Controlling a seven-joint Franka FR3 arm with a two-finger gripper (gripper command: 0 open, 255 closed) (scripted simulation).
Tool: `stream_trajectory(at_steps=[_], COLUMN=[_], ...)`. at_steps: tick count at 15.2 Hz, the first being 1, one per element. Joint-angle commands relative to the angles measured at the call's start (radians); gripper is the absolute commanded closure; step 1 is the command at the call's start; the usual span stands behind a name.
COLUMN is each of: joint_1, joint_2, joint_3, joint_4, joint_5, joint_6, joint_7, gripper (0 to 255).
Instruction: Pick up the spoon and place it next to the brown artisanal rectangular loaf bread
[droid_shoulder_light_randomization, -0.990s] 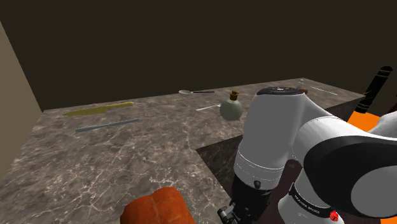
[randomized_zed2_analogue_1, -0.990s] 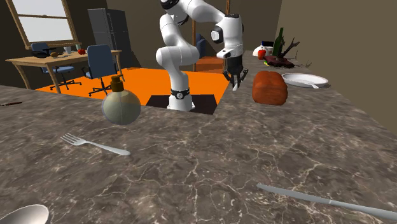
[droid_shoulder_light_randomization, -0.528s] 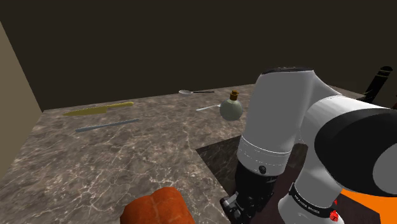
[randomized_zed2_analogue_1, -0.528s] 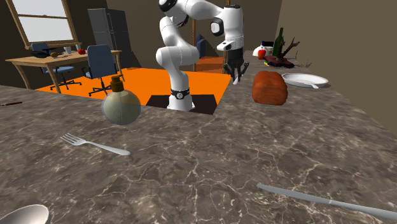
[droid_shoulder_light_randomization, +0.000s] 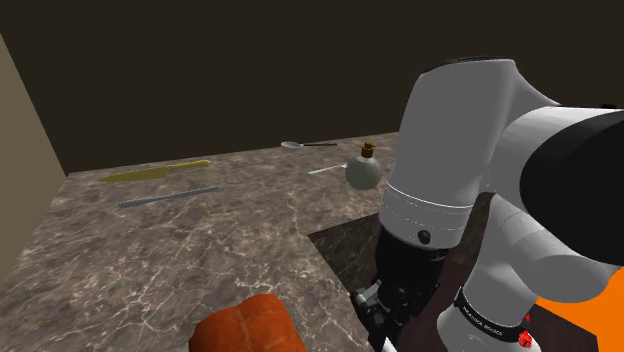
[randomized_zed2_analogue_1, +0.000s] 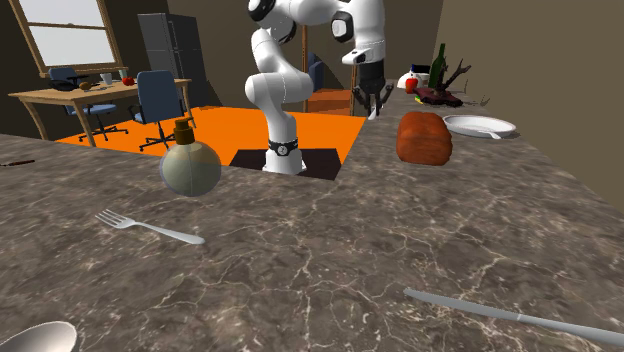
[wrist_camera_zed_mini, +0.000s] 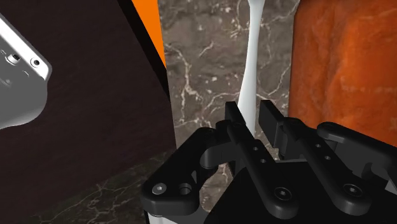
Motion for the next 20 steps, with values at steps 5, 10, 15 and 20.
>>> stream_trajectory(at_steps=[5,10,15,20], joint_1=[-0.011,-0.02,-0.029,-0.111], joint_2=[-0.02,-0.024,-0.021,0.085], joint_3=[-0.05,-0.083,-0.109,-0.175], joint_4=[0.063,0.121,0.175,0.201], joint_5=[-0.047,-0.08,-0.106,-0.182], joint_6=[-0.083,-0.145,-0.195,-0.152], joint_7=[0.018,0.032,0.044,-0.069], gripper=[255,255,255,255])
